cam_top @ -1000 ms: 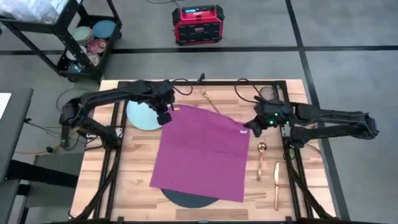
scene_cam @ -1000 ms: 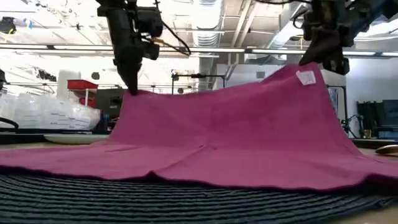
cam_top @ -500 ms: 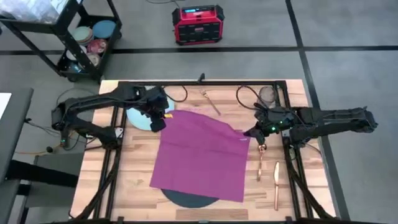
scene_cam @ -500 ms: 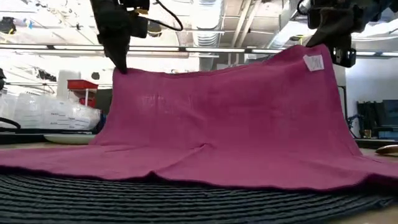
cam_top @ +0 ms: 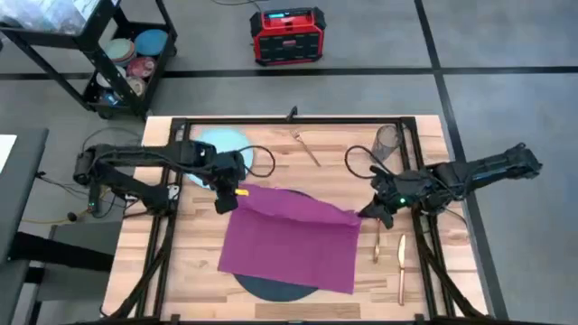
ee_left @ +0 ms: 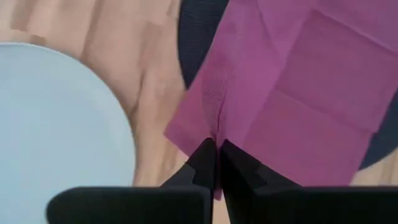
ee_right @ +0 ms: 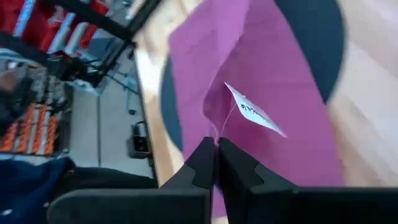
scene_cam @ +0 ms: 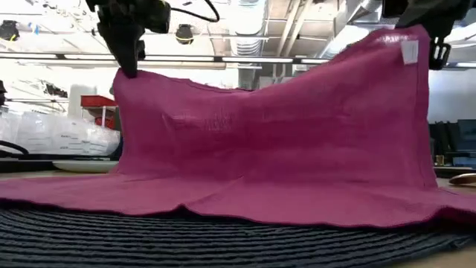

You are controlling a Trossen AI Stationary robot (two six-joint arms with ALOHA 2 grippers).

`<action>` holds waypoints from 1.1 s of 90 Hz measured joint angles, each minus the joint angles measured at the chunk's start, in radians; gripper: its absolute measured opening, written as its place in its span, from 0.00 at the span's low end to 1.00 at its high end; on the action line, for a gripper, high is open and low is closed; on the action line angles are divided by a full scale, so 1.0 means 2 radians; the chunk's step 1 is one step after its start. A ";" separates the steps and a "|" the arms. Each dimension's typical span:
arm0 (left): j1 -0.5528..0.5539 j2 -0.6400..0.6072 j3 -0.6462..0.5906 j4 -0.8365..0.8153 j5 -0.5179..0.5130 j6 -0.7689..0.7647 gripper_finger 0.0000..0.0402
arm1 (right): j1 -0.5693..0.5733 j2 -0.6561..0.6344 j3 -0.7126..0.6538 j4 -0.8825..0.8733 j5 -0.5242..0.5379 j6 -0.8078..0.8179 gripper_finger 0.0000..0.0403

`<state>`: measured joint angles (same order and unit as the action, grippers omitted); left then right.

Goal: Set table place
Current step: Fold the pink table napkin

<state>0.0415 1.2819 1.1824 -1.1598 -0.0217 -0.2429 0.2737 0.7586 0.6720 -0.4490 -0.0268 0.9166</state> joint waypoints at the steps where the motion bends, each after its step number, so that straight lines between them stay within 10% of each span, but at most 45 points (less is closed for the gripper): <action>1: -0.003 0.000 0.000 0.000 0.000 -0.002 0.00 | 0.002 0.000 0.000 0.002 0.001 0.000 0.00; 99: -0.209 0.000 -0.101 0.124 -0.046 -0.329 0.00 | 0.138 0.157 0.000 0.057 0.045 0.026 0.00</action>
<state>-0.3772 1.2827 0.9811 -0.9113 -0.1128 -0.9004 0.5504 1.0724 0.6720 -0.3352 0.0632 0.9686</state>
